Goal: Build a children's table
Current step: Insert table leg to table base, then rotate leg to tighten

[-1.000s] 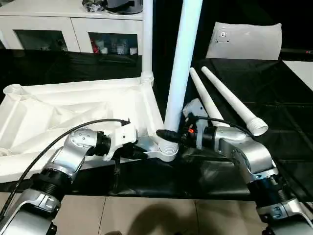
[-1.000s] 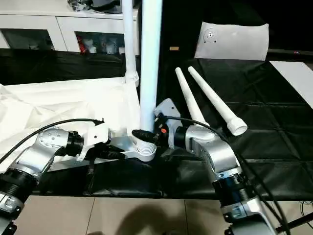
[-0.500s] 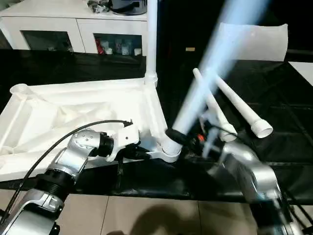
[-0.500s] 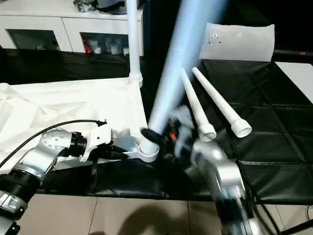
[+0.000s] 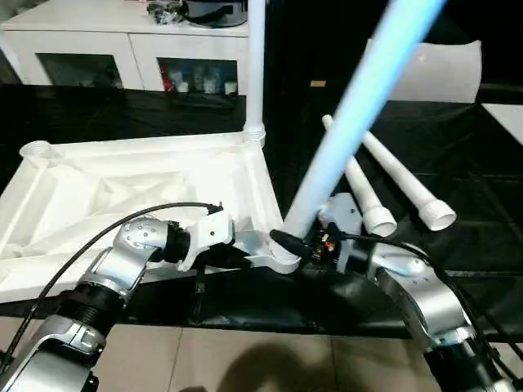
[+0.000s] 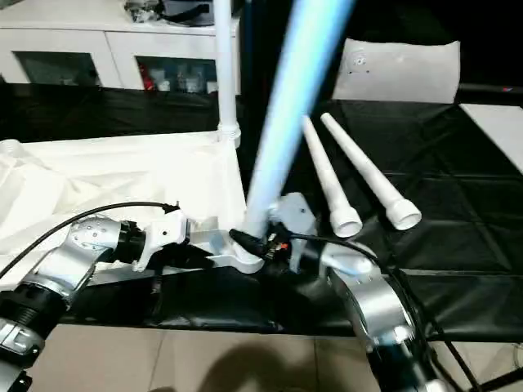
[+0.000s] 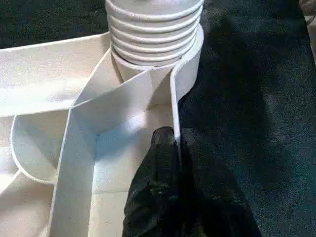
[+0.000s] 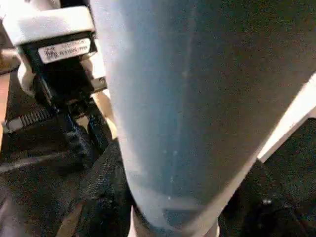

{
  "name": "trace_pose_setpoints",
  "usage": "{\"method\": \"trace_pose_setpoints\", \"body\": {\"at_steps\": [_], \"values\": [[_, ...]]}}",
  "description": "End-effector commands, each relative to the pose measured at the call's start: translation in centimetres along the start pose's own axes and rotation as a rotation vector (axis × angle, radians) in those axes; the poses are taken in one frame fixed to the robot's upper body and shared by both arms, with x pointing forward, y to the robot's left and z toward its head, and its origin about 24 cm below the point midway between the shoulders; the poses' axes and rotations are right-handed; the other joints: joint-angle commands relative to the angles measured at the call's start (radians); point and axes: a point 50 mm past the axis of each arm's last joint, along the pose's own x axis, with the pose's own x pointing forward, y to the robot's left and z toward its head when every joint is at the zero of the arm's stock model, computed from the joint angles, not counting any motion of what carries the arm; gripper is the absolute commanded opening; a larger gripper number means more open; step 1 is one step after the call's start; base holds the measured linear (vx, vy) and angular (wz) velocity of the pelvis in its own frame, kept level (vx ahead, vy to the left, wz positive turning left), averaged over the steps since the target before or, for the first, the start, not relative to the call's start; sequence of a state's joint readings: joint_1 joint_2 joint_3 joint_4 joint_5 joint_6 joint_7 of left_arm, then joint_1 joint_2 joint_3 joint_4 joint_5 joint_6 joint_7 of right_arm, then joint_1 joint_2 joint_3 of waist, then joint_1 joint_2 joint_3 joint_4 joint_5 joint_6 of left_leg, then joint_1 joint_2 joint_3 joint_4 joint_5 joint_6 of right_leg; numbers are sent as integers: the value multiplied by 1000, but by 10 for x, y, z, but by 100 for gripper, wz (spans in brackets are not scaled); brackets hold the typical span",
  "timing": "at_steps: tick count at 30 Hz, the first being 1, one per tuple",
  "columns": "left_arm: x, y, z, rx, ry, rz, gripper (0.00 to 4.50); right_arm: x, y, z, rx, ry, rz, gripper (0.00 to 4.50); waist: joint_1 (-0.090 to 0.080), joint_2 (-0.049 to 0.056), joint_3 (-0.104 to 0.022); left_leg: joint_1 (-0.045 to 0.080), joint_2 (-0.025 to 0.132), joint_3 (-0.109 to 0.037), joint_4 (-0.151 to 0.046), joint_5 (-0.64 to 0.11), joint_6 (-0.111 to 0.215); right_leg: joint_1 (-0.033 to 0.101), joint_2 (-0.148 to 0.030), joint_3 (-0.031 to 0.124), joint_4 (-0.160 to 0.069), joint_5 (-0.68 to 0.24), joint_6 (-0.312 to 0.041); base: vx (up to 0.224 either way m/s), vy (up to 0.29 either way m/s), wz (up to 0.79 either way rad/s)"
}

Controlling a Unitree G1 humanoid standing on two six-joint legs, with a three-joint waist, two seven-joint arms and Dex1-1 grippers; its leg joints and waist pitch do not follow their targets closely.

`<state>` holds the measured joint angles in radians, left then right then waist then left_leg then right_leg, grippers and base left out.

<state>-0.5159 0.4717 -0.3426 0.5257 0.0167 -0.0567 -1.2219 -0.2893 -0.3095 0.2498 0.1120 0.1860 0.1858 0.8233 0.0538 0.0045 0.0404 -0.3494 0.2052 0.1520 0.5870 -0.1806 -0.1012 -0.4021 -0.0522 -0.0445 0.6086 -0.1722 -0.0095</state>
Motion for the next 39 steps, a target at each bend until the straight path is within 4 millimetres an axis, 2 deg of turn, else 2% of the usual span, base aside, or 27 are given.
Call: {"method": "trace_pose_setpoints", "body": {"at_steps": [1, 3, 5, 7, 9, 13, 16, 19, 21, 28, 32, 36, 37, 38, 39], "values": [[-7, 4, 4, 80, 57, -22, 0, 1, 16, -38, 95, 181, 134, 188, -5, -6, -40, 2, 9, -1, -75, -368, 12, 25, -70, 34, -114, -612, -62, 0, 0, 0], [-7, 3, 5, 85, 57, -28, 0, 1, 18, -38, 97, 182, 150, 188, -6, -5, -36, 0, 10, -2, -78, -375, 12, 24, -68, 36, -116, -600, -60, 0, 0, 0], [-6, 2, 8, 105, 48, -59, 0, 2, 21, -41, 115, 189, 203, 188, -8, -15, -29, 1, 13, -3, -83, -392, 12, 19, -68, 37, -115, -590, -61, 0, 0, 0], [-5, 2, 10, 121, 50, -82, 0, 3, 24, -43, 122, 191, 240, 188, -8, -13, -32, 4, 16, -4, -86, -397, 9, 22, -67, 38, -110, -546, -76, 0, 0, 0], [-5, 1, 13, 139, 53, -112, 0, 3, 30, -45, 137, 193, 300, 188, -9, -20, -24, 1, 16, -3, -92, -392, 17, 23, -65, 39, -107, -500, -91, 0, 0, 0], [-6, 3, 14, 166, 75, -147, 0, 4, 40, -45, 151, 189, 386, 188, -5, -23, -26, 1, 19, 2, -95, -347, 24, 30, -66, 42, -103, -413, -117, 0, 0, 0], [-8, 7, 15, 176, 97, -146, 0, 6, 45, -42, 142, 182, 425, 188, -3, -23, -26, -1, 19, 6, -96, -301, 23, 36, -63, 43, -93, -294, -151, 0, 0, 0], [-9, 9, 14, 178, 105, -138, 0, 6, 47, -42, 134, 182, 436, 188, -2, -26, -25, 0, 18, 10, -95, -279, 26, 40, -65, 43, -91, -274, -161, 0, 0, 0], [-9, 11, 14, 179, 110, -133, 0, 7, 48, -41, 131, 182, 439, 188, -2, -26, -25, 1, 18, 10, -95, -278, 26, 40, -67, 43, -93, -282, -160, 0, 0, 0], [-21, 13, 5, 144, 133, -77, 0, 10, 46, -40, 107, 176, 396, 188, -4, -24, -18, 5, 21, 5, -104, -348, 9, 35, -72, 45, -106, -441, -125, 0, 0, 0], [-28, 10, 1, 109, 123, -39, 0, 14, 41, -40, 99, 169, 328, 188, -7, -23, -18, 4, 23, 2, -107, -352, 3, 34, -72, 45, -105, -449, -122, 0, 0, 0], [-38, -3, -4, 22, 89, 74, 0, 26, 22, -36, 123, 130, 108, 188, -29, -18, -14, 0, 22, -5, -111, -402, -14, 30, -74, 43, -106, -518, -116, 0, 0, 0], [-39, -5, -3, 11, 83, 85, 0, 27, 21, -35, 125, 127, 87, 188, -37, -20, -14, -3, 23, -6, -112, -411, -19, 30, -75, 42, -103, -530, -116, 0, 0, 0], [-39, -10, -3, -26, 63, 123, 0, 30, 15, -34, 133, 121, 30, 188, -44, -23, -12, 3, 20, -8, -110, -431, -16, 24, -74, 41, -111, -584, -100, 0, 0, 0], [-37, -18, -1, -65, 35, 165, 0, 34, 11, -32, 138, 114, -13, 188, -58, -23, -9, -4, 20, -12, -112, -437, -18, 26, -75, 39, -110, -611, -98, 0, 0, 0]]}}
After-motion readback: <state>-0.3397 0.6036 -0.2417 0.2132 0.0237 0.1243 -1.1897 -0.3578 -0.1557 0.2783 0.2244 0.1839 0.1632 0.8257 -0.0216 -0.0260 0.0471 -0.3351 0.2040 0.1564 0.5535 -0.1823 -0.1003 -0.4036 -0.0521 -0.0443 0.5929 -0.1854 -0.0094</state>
